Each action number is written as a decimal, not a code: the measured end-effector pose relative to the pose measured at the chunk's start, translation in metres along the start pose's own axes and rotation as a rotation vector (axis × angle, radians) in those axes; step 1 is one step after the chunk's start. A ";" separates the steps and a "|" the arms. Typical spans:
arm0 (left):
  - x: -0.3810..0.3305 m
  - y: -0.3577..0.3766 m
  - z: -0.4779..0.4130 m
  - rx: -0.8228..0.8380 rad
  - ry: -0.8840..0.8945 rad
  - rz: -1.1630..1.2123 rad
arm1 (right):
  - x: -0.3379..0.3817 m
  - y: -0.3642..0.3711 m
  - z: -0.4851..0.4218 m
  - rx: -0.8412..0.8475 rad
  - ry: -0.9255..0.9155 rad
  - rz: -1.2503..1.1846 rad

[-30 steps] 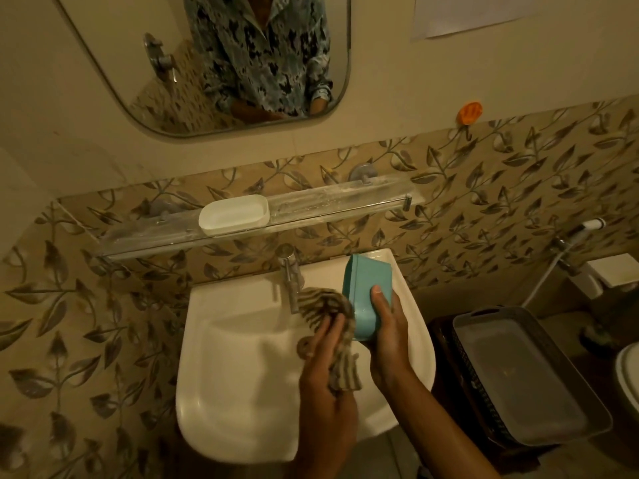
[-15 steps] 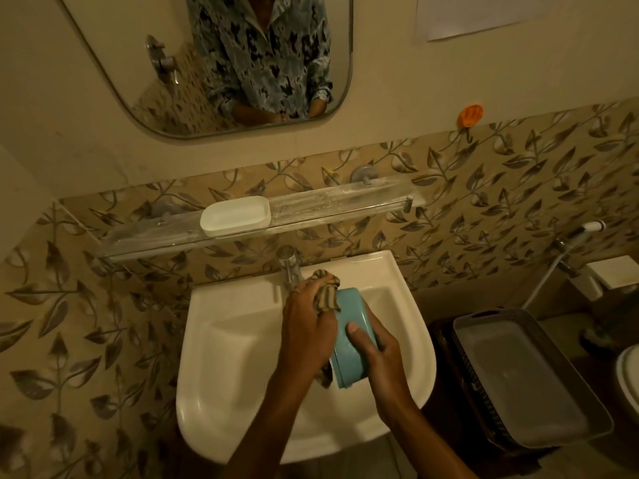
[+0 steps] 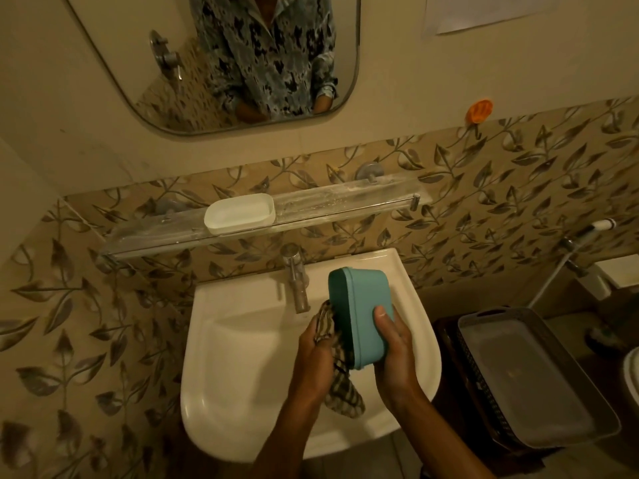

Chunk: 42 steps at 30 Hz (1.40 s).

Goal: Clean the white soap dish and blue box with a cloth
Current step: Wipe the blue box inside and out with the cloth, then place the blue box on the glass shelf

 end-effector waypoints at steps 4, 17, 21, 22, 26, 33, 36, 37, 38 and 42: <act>0.023 -0.003 0.004 -0.054 -0.073 0.020 | 0.000 -0.003 -0.001 -0.051 -0.063 0.013; 0.039 -0.009 0.019 0.086 -0.386 0.455 | 0.004 -0.012 -0.023 0.072 -0.483 0.595; 0.026 -0.053 -0.015 -0.021 -0.297 0.480 | -0.006 -0.029 -0.033 -0.025 -0.395 0.530; 0.027 -0.066 -0.029 -0.080 -0.290 0.484 | -0.011 -0.031 -0.035 -0.033 -0.341 0.481; 0.033 -0.118 -0.100 -0.302 -0.250 0.409 | -0.033 -0.039 -0.045 -0.084 -0.153 0.240; -0.016 -0.141 -0.209 -0.445 0.175 -0.287 | -0.048 -0.043 -0.042 -0.091 -0.039 0.146; -0.010 -0.129 -0.240 -0.369 0.351 -0.478 | -0.051 -0.043 -0.040 -0.112 -0.004 0.077; 0.004 -0.121 -0.252 -0.294 0.342 -0.597 | -0.051 -0.042 -0.040 -0.118 -0.002 0.070; 0.017 -0.112 -0.255 -0.201 0.297 -0.760 | -0.052 -0.041 -0.040 -0.118 0.000 0.069; 0.061 -0.104 -0.254 -0.037 0.147 -1.322 | -0.050 -0.040 -0.042 -0.108 0.008 0.042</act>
Point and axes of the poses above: each hand's wrist, its own z-axis away from the middle knuckle, its own y-axis out of the palm, x = y × z, the point moved 10 cm from there along -z, towards the middle knuckle, and after that the axes turned 9 degrees about -x, right-handed, at the moved point
